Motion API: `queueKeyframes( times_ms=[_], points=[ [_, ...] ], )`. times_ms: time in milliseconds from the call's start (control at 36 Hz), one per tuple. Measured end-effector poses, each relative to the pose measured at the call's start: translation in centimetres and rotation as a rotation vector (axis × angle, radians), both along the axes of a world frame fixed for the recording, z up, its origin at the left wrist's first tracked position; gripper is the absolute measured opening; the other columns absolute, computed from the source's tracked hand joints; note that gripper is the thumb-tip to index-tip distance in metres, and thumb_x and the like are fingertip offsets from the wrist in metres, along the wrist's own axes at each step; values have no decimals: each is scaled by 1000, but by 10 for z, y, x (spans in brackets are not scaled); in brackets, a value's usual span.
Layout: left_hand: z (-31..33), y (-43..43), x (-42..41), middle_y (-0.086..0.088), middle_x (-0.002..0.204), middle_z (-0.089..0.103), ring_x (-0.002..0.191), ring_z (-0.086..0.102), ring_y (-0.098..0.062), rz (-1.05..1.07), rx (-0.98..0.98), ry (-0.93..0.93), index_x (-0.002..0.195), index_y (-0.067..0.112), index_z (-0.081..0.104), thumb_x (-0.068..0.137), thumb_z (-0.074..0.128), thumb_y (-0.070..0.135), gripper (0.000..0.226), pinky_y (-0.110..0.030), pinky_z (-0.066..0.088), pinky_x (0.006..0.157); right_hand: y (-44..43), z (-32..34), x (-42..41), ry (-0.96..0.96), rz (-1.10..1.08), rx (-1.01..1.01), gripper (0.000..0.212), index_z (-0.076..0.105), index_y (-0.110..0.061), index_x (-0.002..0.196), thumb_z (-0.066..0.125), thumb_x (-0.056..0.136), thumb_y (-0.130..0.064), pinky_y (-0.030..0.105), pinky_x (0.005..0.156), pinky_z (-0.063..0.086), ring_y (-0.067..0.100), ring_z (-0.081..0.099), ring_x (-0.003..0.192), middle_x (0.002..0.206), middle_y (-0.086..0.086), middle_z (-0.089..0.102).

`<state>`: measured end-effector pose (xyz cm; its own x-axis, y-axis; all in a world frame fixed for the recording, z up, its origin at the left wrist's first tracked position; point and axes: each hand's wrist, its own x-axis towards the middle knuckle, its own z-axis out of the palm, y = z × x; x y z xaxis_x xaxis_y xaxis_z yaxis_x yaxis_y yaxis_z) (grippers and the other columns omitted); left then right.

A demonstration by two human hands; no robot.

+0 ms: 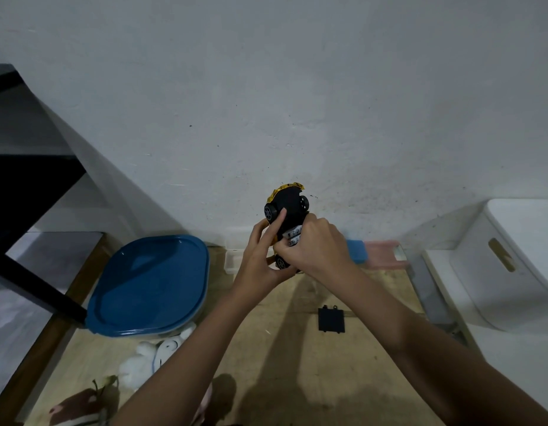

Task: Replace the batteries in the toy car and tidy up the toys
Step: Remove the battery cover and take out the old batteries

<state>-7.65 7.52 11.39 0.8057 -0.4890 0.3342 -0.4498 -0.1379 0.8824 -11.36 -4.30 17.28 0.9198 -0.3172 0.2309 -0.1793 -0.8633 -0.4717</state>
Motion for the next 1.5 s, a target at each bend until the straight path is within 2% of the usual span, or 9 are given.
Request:
queueKeyframes(
  times_ms=[111, 444, 611, 806, 972, 1111, 1250, 1417, 1500],
  points=[
    [-1, -1, 0, 21, 132, 31, 113, 47, 5, 0, -1, -6, 135, 53, 25, 68, 83, 9, 99, -11, 50, 82, -1, -1, 0, 3, -7, 13, 30, 41, -12, 85, 58, 77, -35, 25, 57, 35, 18, 46, 67, 71, -1, 46],
    [-3, -2, 0, 23, 130, 33, 112, 48, 5, 7, 14, 9, 135, 54, 24, 66, 84, 10, 101, -8, 49, 76, -2, 1, -2, 3, 22, 17, 27, 42, -14, 84, 58, 78, -34, 26, 58, 37, 18, 47, 68, 74, 0, 48],
    [-3, 0, 1, 8, 132, 36, 114, 52, -11, 8, -3, 39, 136, 52, 24, 65, 84, 7, 103, -11, 51, 75, -2, 0, -1, 19, 14, 33, 27, 44, -12, 81, 58, 76, -33, 25, 53, 35, 18, 48, 64, 61, -6, 40],
    [-1, 3, 1, 14, 128, 38, 104, 53, 4, 11, -31, 89, 138, 49, 25, 68, 82, 5, 100, -15, 53, 71, -4, 1, 0, 39, 29, 23, 37, 52, -7, 95, 59, 77, -39, 26, 57, 38, 19, 51, 70, 76, 1, 52],
    [2, 7, 3, 24, 127, 41, 108, 57, -9, 45, -76, 165, 142, 43, 29, 67, 82, 4, 99, -25, 55, 82, -11, 1, 1, 32, 68, 61, 42, 56, -13, 98, 60, 79, -49, 27, 54, 45, 21, 60, 73, 79, 3, 61],
    [7, 9, 5, 20, 130, 43, 115, 56, -16, 26, -111, 216, 141, 43, 30, 68, 82, 2, 99, -35, 54, 91, -16, -3, -3, -195, 158, -105, 42, 57, -18, 120, 62, 84, -39, 26, 66, 44, 20, 64, 90, 115, -2, 62],
    [9, 10, 7, 6, 139, 42, 120, 52, -12, -12, -85, 243, 139, 47, 31, 67, 82, 4, 98, -38, 51, 96, -19, -10, 1, -235, 334, -208, 24, 69, -19, 106, 65, 83, -26, 21, 46, 39, 17, 62, 58, 102, -2, 63],
    [7, 14, 6, 11, 142, 40, 124, 48, -10, -44, -35, 255, 140, 46, 31, 65, 80, 13, 96, -40, 49, 98, -24, -14, 7, -184, 396, -183, 19, 68, -19, 102, 58, 88, -27, 22, 53, 37, 18, 63, 71, 104, -5, 64],
    [8, 17, 7, 10, 143, 40, 125, 47, -8, -42, -39, 241, 141, 44, 31, 65, 81, 14, 96, -33, 49, 96, -28, -7, 8, -199, 399, 38, 17, 62, -19, 102, 54, 92, -30, 28, 65, 46, 14, 60, 83, 100, -5, 64]
  ],
)
